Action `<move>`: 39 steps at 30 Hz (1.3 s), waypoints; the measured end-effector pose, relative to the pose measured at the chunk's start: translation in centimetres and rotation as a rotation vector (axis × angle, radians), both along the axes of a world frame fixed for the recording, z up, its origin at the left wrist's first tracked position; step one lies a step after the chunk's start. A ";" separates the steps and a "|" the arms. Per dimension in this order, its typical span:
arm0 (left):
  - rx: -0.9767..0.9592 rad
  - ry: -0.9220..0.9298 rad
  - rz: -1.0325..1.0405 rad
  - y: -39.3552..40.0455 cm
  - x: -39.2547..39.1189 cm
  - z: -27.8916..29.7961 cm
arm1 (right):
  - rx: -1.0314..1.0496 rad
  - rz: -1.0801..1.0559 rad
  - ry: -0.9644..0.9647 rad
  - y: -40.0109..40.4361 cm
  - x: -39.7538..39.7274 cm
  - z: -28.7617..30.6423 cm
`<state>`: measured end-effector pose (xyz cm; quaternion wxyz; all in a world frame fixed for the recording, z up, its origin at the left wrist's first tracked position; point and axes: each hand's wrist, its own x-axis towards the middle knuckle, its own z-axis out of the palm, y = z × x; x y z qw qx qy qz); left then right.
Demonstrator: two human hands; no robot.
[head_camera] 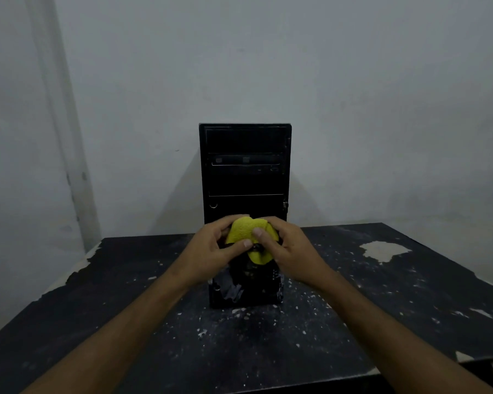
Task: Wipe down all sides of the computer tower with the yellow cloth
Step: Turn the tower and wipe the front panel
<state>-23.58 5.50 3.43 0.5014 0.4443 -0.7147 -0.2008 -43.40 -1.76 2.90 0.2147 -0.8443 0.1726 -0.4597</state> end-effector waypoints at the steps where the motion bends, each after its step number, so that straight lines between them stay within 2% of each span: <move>1: -0.024 -0.033 0.034 -0.1 -0.1 -0.3 | 0.025 0.008 -0.038 0.1 -0.1 -0.2; 5: -0.120 -0.149 0.190 -0.4 -0.8 -2.3 | 0.213 0.047 -0.161 0.6 0.1 -2.0; 8: -0.182 -0.042 0.266 -0.1 -3.0 -4.8 | 0.446 0.145 -0.285 1.8 0.6 -3.7; 10: -0.175 0.045 0.285 -0.1 -4.0 -6.5 | 0.563 0.139 -0.332 2.3 0.7 -4.5; 12: -0.215 -0.005 0.313 -0.3 -4.1 -7.8 | 0.587 0.116 -0.320 2.2 0.5 -5.4; 14: -0.239 -0.065 0.335 -0.5 -3.6 -8.3 | 0.576 0.100 -0.275 1.6 0.0 -5.8; 18: -0.220 0.021 0.398 -0.7 -2.4 -8.7 | 0.388 -0.026 -0.146 -0.5 -1.6 -6.5; 21: -0.329 0.131 0.515 -0.8 -0.6 -9.9 | 0.420 -0.048 -0.191 -1.0 -2.8 -7.0; 24: -0.284 0.255 0.600 -1.6 1.5 -12.0 | 0.371 -0.120 -0.203 -1.9 -3.6 -7.2; 26: -0.252 0.239 0.635 -2.2 2.6 -13.2 | 0.289 -0.163 -0.199 -2.3 -3.6 -7.0; 29: -0.244 0.176 0.648 -2.7 3.2 -13.7 | 0.204 -0.290 -0.240 -2.8 -3.7 -6.3; 33: -0.214 0.182 0.627 -3.0 2.9 -14.8 | 0.227 -0.398 -0.215 -3.7 -4.0 -5.5; 39: -0.109 0.333 0.594 -3.1 3.0 -15.1 | 0.088 -0.323 -0.189 -5.4 -4.1 -1.9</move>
